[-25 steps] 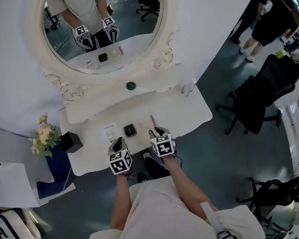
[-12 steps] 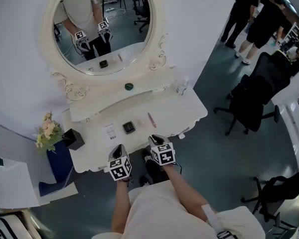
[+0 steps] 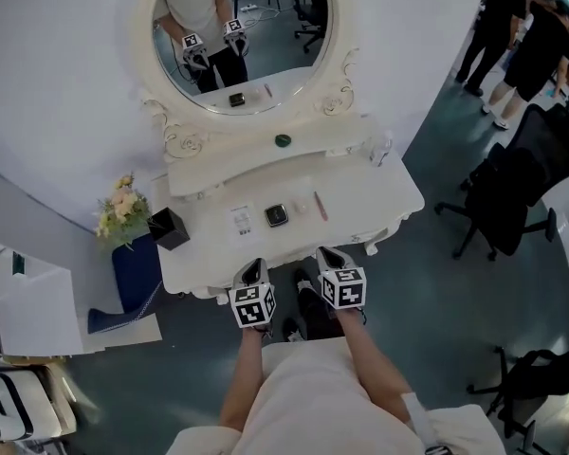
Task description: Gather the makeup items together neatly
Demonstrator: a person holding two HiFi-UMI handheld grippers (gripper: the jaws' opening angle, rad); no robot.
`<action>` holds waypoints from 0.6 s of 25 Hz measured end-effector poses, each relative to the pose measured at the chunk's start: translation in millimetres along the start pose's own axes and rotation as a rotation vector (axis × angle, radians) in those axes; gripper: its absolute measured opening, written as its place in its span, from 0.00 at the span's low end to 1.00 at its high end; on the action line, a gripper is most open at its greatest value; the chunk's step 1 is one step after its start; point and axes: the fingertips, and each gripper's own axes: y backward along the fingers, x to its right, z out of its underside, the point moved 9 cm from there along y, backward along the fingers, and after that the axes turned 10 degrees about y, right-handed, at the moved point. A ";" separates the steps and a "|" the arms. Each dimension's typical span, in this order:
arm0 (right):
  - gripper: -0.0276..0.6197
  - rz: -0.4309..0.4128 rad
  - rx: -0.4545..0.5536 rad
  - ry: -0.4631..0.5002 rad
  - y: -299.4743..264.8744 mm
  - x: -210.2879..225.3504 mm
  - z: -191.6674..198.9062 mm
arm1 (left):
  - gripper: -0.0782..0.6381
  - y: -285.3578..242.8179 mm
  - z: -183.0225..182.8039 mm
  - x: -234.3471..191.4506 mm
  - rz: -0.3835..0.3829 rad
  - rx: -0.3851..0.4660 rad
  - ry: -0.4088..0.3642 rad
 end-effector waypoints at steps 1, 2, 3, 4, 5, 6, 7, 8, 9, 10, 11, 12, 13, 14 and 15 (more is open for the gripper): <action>0.11 0.002 0.006 0.001 2.0 -1.3 1.0 | 0.13 2.2 0.7 -0.6 -0.001 0.003 0.003; 0.11 0.003 0.010 0.001 4.0 -2.5 3.0 | 0.13 4.4 1.8 -0.7 -0.002 0.004 0.003; 0.11 0.004 0.012 0.001 5.9 -3.7 5.7 | 0.13 6.5 3.5 -0.5 -0.003 0.005 0.000; 0.11 0.004 0.012 0.001 7.5 -4.7 8.5 | 0.13 8.2 5.7 0.0 -0.004 0.004 -0.004; 0.11 0.004 0.011 0.003 8.9 -5.4 11.0 | 0.13 9.5 8.0 0.8 -0.004 0.002 -0.008; 0.11 0.004 0.011 0.005 9.9 -5.6 12.7 | 0.13 10.6 10.3 1.7 -0.002 0.000 -0.012; 0.11 0.004 0.012 0.006 10.8 -5.6 13.7 | 0.13 11.7 12.1 2.8 0.000 -0.002 -0.016; 0.11 0.002 0.012 0.005 11.7 -5.7 14.3 | 0.13 12.9 13.7 3.7 0.003 -0.005 -0.021; 0.11 -0.002 0.012 0.004 12.5 -6.1 15.0 | 0.13 14.4 15.0 4.3 0.005 -0.006 -0.025; 0.11 -0.005 0.011 0.003 13.1 -6.9 15.7 | 0.13 16.0 16.2 4.4 0.005 -0.008 -0.028; 0.11 -0.009 0.010 0.003 13.4 -8.0 16.4 | 0.13 17.3 17.1 4.2 0.004 -0.009 -0.031; 0.11 -0.012 0.007 0.003 13.5 -9.4 17.0 | 0.13 18.5 17.8 3.7 0.002 -0.010 -0.033; 0.11 -0.016 0.002 0.003 13.3 -10.9 17.6 | 0.13 19.6 18.3 3.1 0.000 -0.010 -0.034; 0.11 -0.020 -0.003 0.000 13.0 -12.3 18.3 | 0.13 20.8 18.6 2.3 -0.001 -0.011 -0.033; 0.11 -0.023 -0.008 -0.003 12.7 -13.6 18.8 | 0.13 22.0 18.8 1.5 -0.002 -0.011 -0.032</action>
